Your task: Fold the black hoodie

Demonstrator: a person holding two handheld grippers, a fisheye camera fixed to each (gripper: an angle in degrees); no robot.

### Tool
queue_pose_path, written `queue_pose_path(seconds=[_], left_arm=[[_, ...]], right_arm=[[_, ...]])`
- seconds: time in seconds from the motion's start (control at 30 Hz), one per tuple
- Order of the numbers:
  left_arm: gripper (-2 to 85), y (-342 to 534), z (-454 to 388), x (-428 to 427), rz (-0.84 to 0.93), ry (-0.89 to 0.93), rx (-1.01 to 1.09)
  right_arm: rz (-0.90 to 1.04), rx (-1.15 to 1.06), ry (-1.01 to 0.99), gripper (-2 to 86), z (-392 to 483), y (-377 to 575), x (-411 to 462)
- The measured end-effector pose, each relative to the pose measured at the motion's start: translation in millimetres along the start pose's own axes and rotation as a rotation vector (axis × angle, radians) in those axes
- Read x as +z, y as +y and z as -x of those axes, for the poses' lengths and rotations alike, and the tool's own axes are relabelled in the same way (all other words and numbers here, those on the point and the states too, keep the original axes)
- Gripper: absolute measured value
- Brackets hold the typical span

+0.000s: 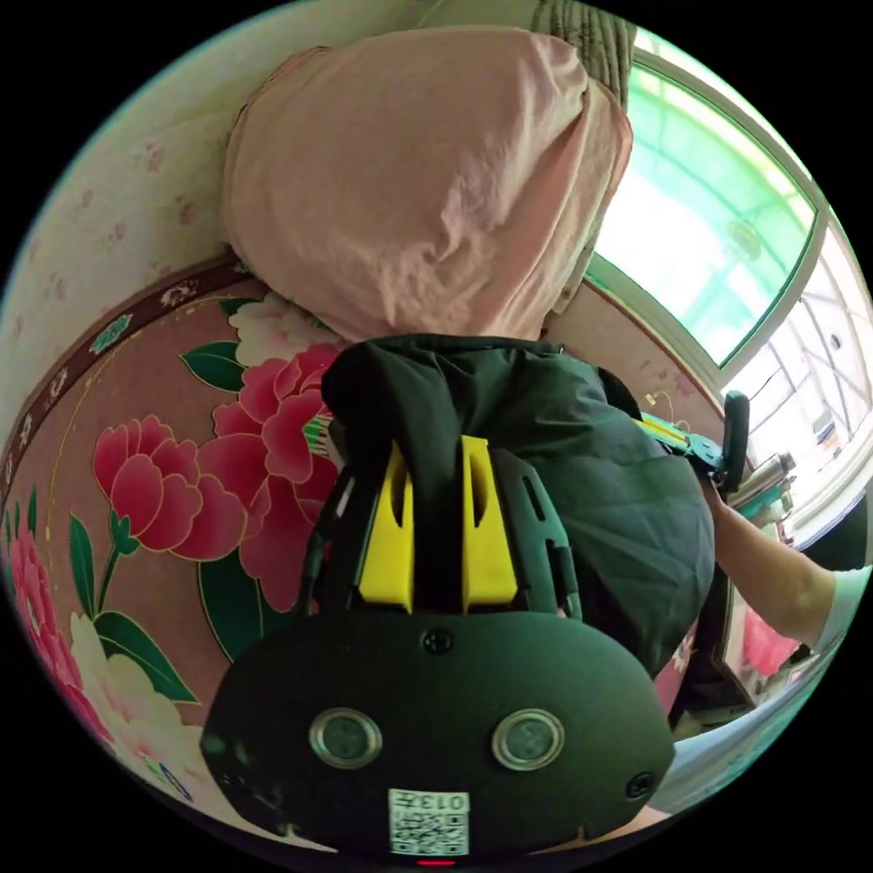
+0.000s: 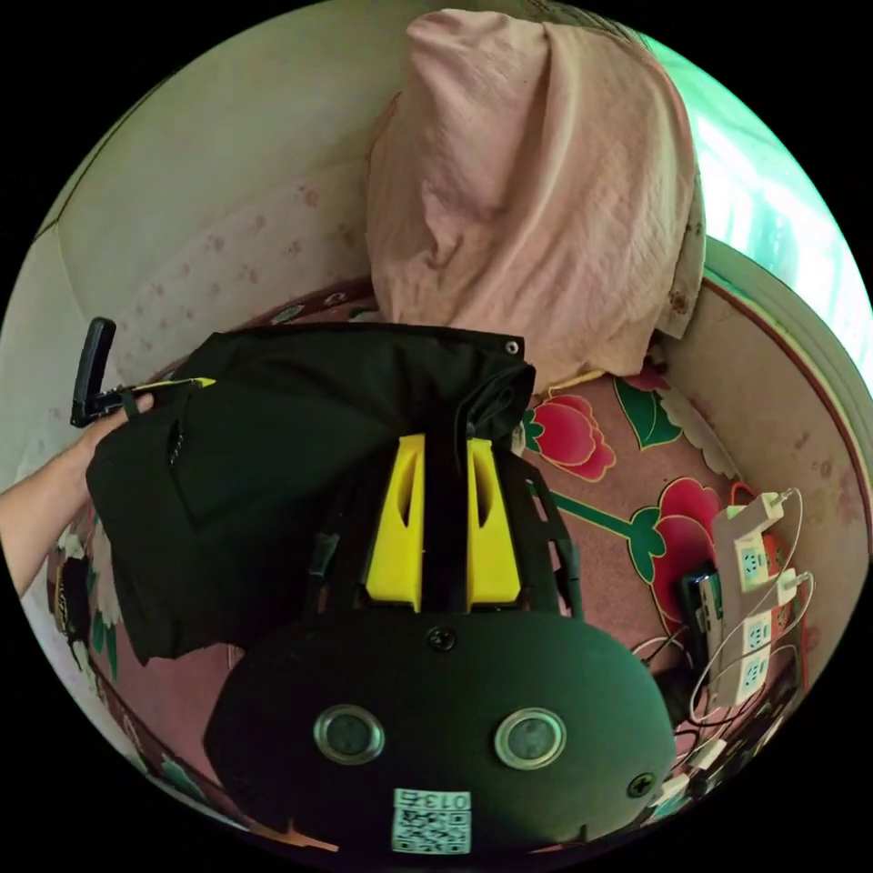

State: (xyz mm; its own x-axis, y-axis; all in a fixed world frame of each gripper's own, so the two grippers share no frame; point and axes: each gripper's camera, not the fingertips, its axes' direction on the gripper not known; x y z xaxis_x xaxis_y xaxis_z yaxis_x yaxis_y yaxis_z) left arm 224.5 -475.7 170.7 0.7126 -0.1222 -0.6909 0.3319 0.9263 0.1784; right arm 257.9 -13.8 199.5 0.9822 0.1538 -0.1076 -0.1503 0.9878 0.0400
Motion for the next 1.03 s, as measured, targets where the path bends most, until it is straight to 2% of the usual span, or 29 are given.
queue_pose_path(seconds=[0.1,0.17,0.23,0.3,0.4,0.53,0.7,0.87,1.03], left_arm=[[8.9,34,25,-16,-0.067,0.159,-0.117],[8.3,73,39,-50,-0.15,0.236,-0.169],[8.2,118,45,-91,-0.261,0.218,-0.182],[9.1,174,50,-132,-0.313,0.169,-0.179],[10.8,287,49,-187,-0.224,0.0,-0.206],[11.3,472,44,-245,-0.092,-0.098,-0.436],[11.3,668,27,-310,-0.038,-0.216,-0.746],[13.0,840,28,-395,-0.088,-0.417,-0.989],[16.1,971,59,-481,-0.146,-0.635,-1.092]], right_arm=[[-0.053,0.092,-0.084,9.0,-2,-8,-16],[-0.094,0.247,-0.307,11.8,-26,-9,-45],[-0.181,0.303,-0.438,12.9,-38,-1,-85],[-0.291,0.282,-0.39,13.4,-31,16,-138],[-0.341,0.173,-0.283,13.9,9,48,-214],[-0.164,-0.008,-0.221,13.4,108,84,-261],[-0.003,-0.133,-0.348,8.3,246,90,-272],[0.084,-0.329,-0.757,3.0,428,42,-296],[0.179,-0.584,-0.874,5.1,598,22,-336]])
